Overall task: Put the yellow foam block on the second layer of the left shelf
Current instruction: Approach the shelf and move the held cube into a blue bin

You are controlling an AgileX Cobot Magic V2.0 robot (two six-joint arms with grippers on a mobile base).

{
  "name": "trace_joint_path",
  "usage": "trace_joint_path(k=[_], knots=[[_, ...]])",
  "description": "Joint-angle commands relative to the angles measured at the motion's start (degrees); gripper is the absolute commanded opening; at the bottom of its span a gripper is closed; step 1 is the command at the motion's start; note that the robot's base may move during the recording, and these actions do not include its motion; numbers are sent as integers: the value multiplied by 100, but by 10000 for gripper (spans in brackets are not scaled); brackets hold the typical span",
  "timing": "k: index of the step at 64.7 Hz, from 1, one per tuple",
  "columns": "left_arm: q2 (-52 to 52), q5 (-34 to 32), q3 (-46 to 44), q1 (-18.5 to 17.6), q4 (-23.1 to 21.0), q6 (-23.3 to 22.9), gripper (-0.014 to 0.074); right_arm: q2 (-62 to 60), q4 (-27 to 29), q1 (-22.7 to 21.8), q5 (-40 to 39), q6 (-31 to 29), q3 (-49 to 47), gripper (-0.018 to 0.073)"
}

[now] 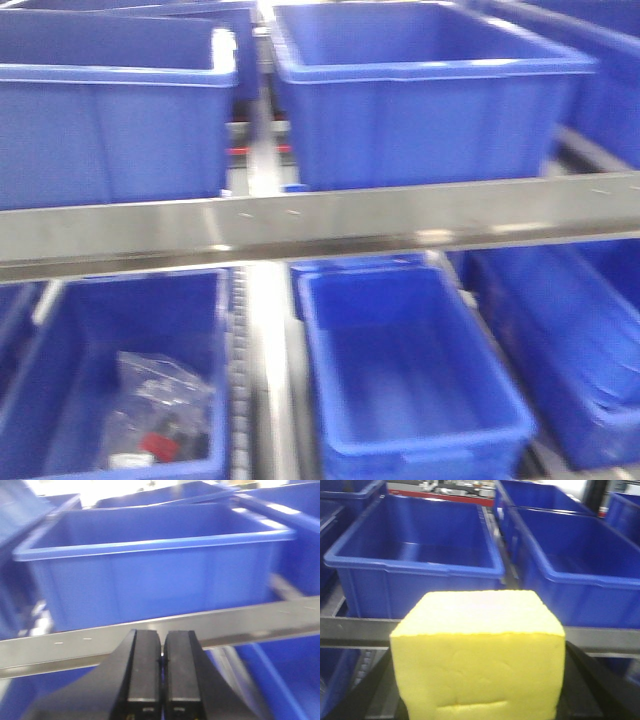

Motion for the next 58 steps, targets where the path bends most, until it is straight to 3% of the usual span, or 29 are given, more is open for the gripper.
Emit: trace_joint_path(k=[1,58], knots=[[-110,-467,112,-39,-35,-27,137,68,-59,-41,-529,-29,-169,463],[-110,-467,112,-39,-35,-27,137,68,-59,-41,-529,-29,-169,463]])
